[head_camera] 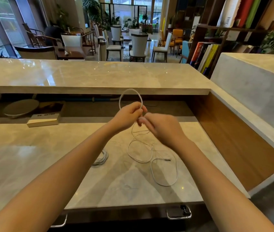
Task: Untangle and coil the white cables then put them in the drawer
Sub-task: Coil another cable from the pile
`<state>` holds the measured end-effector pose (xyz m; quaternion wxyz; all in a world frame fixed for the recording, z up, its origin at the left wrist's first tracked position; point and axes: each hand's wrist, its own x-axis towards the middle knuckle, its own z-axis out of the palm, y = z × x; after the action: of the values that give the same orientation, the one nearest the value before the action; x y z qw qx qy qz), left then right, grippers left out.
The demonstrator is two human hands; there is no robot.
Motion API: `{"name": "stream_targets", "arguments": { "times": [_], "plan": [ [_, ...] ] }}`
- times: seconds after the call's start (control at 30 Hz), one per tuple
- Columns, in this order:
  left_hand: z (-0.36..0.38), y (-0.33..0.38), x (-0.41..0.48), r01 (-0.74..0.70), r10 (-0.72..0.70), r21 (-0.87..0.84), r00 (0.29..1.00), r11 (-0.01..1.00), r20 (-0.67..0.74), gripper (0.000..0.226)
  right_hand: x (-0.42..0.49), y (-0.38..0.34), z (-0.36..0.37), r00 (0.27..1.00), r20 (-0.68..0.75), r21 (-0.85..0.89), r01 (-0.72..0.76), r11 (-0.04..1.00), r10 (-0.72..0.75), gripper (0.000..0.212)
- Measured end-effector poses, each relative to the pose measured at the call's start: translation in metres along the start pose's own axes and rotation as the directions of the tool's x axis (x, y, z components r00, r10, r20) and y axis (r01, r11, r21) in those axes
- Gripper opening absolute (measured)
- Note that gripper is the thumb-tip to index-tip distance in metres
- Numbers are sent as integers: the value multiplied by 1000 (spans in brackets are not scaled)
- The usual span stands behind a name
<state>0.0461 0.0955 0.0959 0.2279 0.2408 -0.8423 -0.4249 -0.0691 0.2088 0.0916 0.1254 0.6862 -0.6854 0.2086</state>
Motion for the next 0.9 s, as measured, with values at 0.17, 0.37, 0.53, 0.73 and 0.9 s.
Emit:
{"name": "stream_targets", "arguments": {
  "times": [0.17,0.37,0.53,0.73,0.9],
  "plan": [
    [-6,-6,-14,114,-111,-11,982,993,152,23,14,23,-27,980,-187,133,-45,990,70,20],
    [-22,-4,-28,219,71,-602,905,768,419,25,28,32,-31,946,-99,580,-198,790,310,13],
    [-19,-9,-37,354,304,-856,826,377,475,29,18,16,-11,917,252,777,-382,500,309,32],
    [-22,-13,-41,358,306,-933,885,36,352,30,9,10,-6,902,419,889,-431,155,105,38],
    [-21,-12,-43,327,282,-941,914,-88,291,28,8,6,2,870,448,833,-490,259,204,39]
  ]
}}
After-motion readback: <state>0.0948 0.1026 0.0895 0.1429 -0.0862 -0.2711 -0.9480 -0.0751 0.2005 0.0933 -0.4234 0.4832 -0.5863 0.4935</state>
